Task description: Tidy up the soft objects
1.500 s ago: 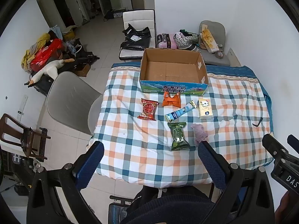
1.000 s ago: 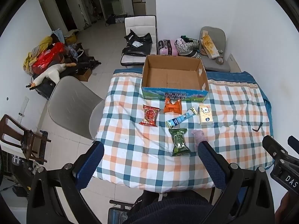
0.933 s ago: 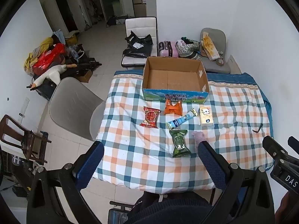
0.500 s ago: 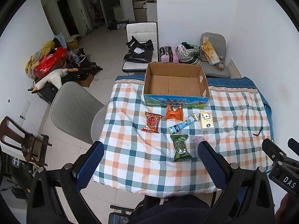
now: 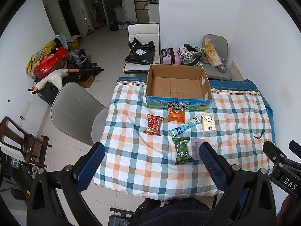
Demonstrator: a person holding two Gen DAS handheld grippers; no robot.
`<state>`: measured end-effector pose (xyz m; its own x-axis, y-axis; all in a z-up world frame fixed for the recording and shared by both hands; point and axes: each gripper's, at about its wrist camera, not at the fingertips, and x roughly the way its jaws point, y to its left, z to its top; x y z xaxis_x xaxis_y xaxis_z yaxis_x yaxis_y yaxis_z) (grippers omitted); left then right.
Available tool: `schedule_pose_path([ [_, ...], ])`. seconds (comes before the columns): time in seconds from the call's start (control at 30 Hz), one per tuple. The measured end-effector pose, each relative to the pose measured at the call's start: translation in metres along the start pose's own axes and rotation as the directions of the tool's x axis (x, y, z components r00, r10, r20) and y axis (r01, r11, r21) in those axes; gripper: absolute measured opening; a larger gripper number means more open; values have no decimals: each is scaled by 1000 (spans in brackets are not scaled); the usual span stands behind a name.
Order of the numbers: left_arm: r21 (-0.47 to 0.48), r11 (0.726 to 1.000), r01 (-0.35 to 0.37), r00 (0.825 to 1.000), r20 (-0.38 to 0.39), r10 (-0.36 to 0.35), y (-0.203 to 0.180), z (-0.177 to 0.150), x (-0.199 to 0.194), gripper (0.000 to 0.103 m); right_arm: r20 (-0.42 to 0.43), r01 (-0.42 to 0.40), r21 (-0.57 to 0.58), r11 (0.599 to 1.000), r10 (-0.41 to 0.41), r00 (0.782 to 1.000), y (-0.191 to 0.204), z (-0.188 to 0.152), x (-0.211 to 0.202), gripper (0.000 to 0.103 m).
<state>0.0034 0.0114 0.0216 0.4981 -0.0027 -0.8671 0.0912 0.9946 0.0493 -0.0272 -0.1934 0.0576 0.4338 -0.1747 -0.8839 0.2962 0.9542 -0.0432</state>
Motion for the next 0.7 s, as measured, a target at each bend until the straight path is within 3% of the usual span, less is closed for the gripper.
schedule_pose_path([
  [0.7,0,1000,4,1000,-2,-4,4,-1,1,103,6,7,-4,1000,-7,1000,2,-1,0,103],
])
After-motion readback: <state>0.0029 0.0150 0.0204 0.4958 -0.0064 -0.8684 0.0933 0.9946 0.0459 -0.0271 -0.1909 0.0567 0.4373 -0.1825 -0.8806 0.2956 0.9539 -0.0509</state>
